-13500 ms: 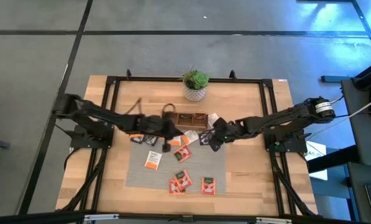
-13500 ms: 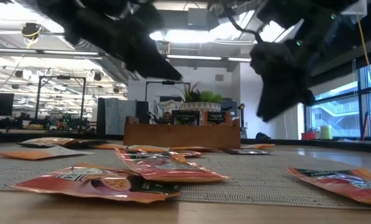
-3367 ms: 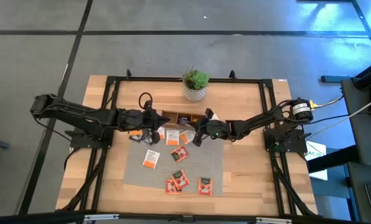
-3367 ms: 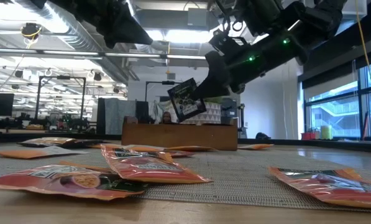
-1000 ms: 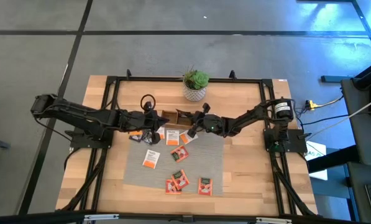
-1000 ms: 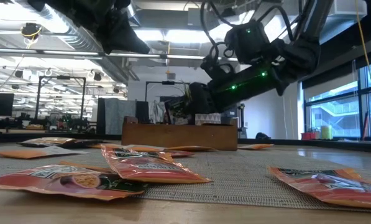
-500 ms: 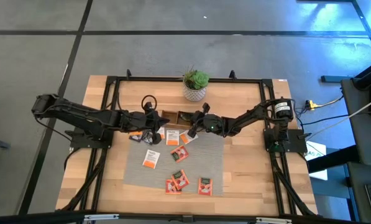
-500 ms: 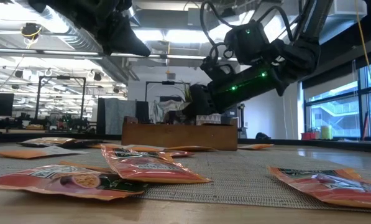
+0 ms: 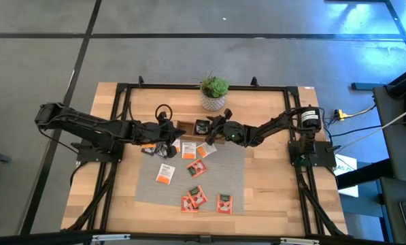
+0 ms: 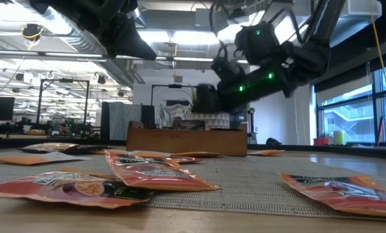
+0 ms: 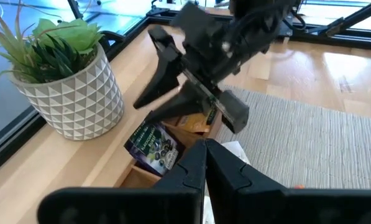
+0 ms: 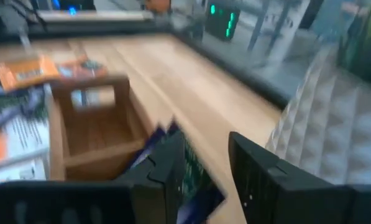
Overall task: Pick & Place Tea
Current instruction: Adjust the orange tea bag
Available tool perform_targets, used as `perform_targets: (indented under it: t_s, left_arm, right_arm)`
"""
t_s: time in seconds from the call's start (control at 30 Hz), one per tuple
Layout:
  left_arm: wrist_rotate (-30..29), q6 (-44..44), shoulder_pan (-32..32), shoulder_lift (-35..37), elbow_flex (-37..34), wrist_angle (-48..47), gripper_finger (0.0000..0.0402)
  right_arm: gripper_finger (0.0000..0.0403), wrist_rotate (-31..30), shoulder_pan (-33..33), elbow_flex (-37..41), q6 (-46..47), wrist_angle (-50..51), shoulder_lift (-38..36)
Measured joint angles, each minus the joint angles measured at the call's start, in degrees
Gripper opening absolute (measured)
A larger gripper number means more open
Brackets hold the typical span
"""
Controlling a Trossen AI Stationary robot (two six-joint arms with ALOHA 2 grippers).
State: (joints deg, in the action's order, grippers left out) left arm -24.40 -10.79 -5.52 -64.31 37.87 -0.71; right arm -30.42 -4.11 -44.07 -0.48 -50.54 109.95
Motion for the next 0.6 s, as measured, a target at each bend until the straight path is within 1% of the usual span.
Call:
perform_targets:
  t_s: [0.1,0.2,0.27,0.33,0.4,0.47,0.53,0.6]
  left_arm:
    - [0.0,0.0,0.0,0.0,0.0,-0.2,0.0002]
    - [0.0,0.0,0.0,0.0,0.0,-1.0,0.0005]
    - [0.0,0.0,0.0,0.0,0.0,-1.5,0.0006]
    - [0.6,0.0,0.0,0.0,0.0,-2.5,0.0006]
    - [2.0,0.3,0.0,-0.8,0.0,-2.8,0.0003]
    - [3.4,0.4,0.0,-2.1,0.0,-2.4,0.0002]
    - [4.2,0.4,0.0,-4.4,0.0,-0.4,0.0004]
    - [5.0,0.7,0.0,-7.1,0.0,1.6,0.0005]
  right_arm:
    - [0.0128,-0.2,1.8,-0.1,-4.4,-1.0,-3.6]
    - [0.0128,0.0,4.0,-0.1,-6.3,3.2,-8.3]
    - [0.0128,0.5,5.7,-0.1,-5.8,10.6,-12.3]
    - [0.0128,2.9,7.1,-0.1,-3.5,21.7,-16.6]
    - [0.0126,7.0,8.2,-0.1,1.9,33.3,-20.5]
    - [0.0123,11.0,9.0,-0.1,8.0,42.6,-23.6]
    - [0.0123,13.8,9.8,-0.1,11.8,49.2,-25.6]
    - [0.0122,14.7,11.1,0.1,12.9,51.3,-25.8]
